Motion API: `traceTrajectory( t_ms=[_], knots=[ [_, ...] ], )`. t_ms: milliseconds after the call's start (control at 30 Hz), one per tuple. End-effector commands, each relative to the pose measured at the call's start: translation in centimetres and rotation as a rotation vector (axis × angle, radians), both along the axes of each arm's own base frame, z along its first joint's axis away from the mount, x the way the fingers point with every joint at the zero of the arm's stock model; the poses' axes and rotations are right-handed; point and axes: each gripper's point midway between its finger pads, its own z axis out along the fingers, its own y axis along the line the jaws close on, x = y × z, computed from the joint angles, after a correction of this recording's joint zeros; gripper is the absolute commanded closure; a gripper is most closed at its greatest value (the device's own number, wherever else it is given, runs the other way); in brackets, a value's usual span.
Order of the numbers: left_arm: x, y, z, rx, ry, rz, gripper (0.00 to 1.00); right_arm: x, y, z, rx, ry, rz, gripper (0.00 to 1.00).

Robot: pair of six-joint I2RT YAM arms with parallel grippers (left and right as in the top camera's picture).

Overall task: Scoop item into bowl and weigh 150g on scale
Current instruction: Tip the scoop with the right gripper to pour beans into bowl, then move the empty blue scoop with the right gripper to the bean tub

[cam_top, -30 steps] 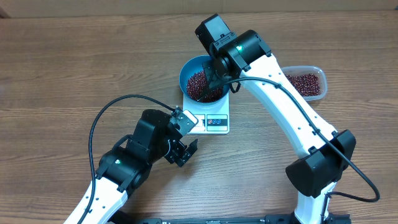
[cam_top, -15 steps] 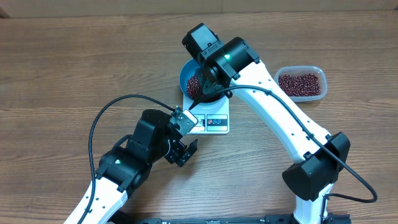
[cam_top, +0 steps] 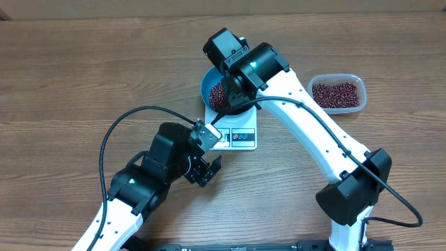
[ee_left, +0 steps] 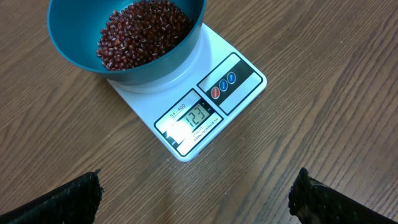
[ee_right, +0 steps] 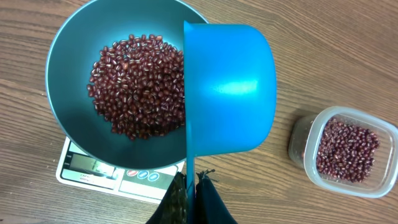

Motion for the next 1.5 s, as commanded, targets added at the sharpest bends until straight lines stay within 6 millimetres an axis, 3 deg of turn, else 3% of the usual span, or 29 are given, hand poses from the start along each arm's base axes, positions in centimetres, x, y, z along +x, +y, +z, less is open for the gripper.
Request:
traceTrajectory(
  t_ms=[0,133,267,367,433,533,700,933,1067,1233,1467],
  knots=[
    [-0.1,-0.1,-0.3,-0.005,0.011,-0.009,0.0,0.2,0.0,3.0,0.053,-0.08,-0.034,0.96],
    [-0.1,-0.1,-0.3,-0.005,0.011,-0.009,0.0,0.1,-0.1,3.3,0.092,-0.089,-0.09,0.96],
    [-0.1,-0.1,-0.3,-0.005,0.011,-0.009,0.01,0.6,-1.7,5.0,0.156,-0.139,-0.22,0.96],
    [-0.1,-0.1,-0.3,-0.005,0.011,-0.009,0.0,1.2,-4.2,6.6,0.185,-0.198,-0.332,0.96],
    [-0.1,-0.1,-0.3,-0.005,0.011,-0.009,0.0,1.9,-6.9,7.7,0.187,-0.246,-0.426,0.96],
    [-0.1,-0.1,-0.3,-0.005,0.011,-0.009,0.0,2.5,-9.8,7.8,0.175,-0.247,-0.496,0.96],
    [-0.1,-0.1,-0.3,-0.004,0.014,-0.009,0.0,3.0,-15.0,7.2,0.135,-0.226,-0.616,0.96],
    [-0.1,-0.1,-0.3,-0.004,0.014,-0.009,0.0,2.6,-19.7,6.7,0.095,-0.191,-0.725,0.96],
    [-0.1,-0.1,-0.3,-0.004,0.014,-0.009,0.0,2.6,-21.1,5.9,0.095,-0.159,-0.761,0.96],
    [-0.1,-0.1,-0.3,-0.004,0.014,-0.009,0.0,2.8,-21.4,4.4,0.081,-0.123,-0.772,0.96],
    [-0.1,-0.1,-0.3,-0.004,0.014,-0.009,0.0,2.0,-21.8,-0.3,0.024,-0.036,-0.781,0.96]
  ],
)
